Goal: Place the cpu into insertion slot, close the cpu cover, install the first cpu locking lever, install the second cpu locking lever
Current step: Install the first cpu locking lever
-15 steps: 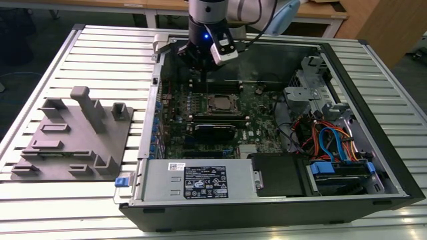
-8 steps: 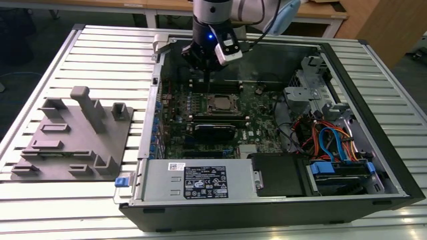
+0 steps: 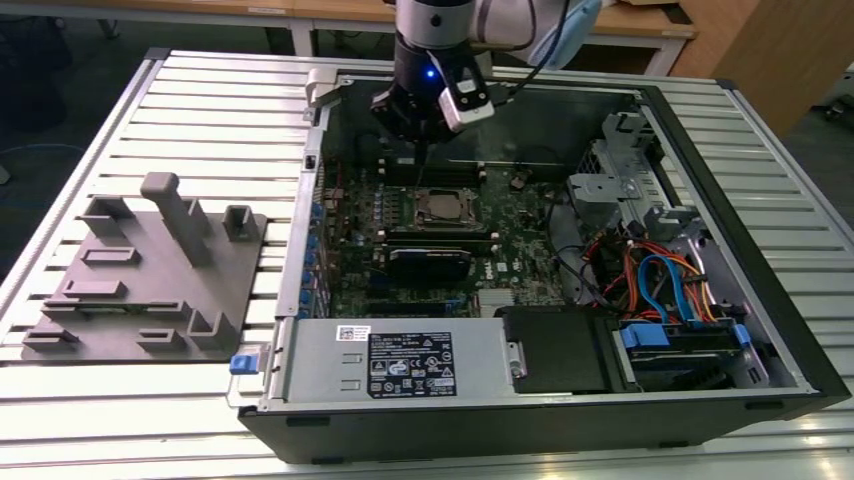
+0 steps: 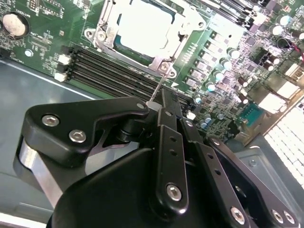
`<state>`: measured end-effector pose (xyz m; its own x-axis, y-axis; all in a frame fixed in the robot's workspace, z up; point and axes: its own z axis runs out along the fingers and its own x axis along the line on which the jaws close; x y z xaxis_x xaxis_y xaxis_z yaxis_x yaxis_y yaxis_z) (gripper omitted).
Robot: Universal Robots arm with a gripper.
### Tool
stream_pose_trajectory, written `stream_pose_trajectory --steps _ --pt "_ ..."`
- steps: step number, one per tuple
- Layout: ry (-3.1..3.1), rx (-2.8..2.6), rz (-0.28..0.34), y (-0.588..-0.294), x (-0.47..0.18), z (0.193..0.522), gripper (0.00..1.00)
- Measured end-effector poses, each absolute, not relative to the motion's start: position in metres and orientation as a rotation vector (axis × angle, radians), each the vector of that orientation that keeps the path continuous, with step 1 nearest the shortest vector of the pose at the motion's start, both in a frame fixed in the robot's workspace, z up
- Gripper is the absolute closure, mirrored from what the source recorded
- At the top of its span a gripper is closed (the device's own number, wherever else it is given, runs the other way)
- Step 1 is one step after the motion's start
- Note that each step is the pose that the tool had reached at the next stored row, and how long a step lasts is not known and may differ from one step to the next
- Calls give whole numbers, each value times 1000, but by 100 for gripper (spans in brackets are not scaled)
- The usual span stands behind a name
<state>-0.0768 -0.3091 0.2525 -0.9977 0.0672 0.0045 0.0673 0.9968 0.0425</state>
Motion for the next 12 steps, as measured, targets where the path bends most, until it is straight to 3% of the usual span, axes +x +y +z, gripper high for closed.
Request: stream_pose_trajectory --steps 12 --pt "-3136 -106 -67 -309 -66 250 90"
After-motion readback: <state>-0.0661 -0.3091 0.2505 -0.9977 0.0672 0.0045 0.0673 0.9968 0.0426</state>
